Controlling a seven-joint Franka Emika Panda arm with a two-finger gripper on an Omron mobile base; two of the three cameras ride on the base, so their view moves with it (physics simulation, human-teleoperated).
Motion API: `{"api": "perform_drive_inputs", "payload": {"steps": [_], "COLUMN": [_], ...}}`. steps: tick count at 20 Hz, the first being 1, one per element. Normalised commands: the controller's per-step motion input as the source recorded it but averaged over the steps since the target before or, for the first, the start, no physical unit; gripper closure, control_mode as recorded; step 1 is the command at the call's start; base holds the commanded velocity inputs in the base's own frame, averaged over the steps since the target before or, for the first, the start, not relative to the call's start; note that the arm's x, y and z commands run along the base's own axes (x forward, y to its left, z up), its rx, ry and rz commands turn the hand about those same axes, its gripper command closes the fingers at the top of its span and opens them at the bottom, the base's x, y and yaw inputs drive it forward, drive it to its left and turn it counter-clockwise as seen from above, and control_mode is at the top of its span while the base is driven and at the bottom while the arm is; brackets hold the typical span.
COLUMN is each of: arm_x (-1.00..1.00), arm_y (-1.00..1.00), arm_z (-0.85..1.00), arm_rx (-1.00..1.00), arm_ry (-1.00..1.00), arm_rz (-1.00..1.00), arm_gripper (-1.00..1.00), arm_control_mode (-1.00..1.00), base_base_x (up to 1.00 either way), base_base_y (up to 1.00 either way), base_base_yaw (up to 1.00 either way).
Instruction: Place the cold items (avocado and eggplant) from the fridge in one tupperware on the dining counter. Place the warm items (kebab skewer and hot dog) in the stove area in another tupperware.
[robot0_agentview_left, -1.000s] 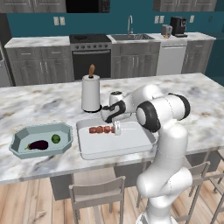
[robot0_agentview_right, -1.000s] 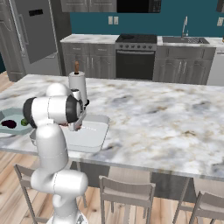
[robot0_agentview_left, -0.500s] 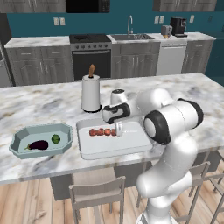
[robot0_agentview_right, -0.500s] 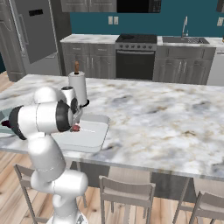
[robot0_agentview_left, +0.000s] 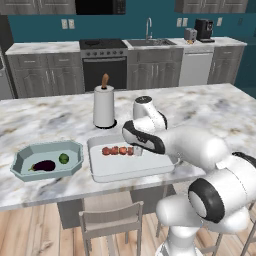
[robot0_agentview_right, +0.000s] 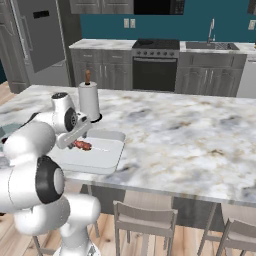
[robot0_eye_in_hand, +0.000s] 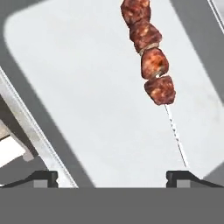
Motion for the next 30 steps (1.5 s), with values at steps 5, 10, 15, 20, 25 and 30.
{"api": "perform_drive_inputs", "payload": {"steps": [5, 10, 15, 20, 25, 30], "arm_x": [-0.62, -0.40, -0.17, -0.52, -0.69, -0.15], "arm_y": [0.00, -0.31, -0.58, -0.68, 0.00, 0.21], "arm_z": [0.43, 0.55, 0.18, 0.00, 0.00, -0.03], "arm_rx": [0.12, 0.27, 0.36, 0.21, -0.10, -0.40], "arm_ry": [-0.02, 0.04, 0.01, -0.12, -0.10, 0.12], "arm_rz": [-0.79, -0.74, -0.35, -0.13, -0.12, -0.20], "arm_gripper": [-1.00, -1.00, -1.00, -1.00, -1.00, -1.00], "arm_control_mode": [-1.00, -1.00, -1.00, -1.00, -1.00, -1.00], "base_base_x": [0.00, 0.00, 0.00, 0.00, 0.00, 0.00], "base_base_y": [0.00, 0.00, 0.00, 0.00, 0.00, 0.00], "base_base_yaw": [0.00, 0.00, 0.00, 0.00, 0.00, 0.00]}}
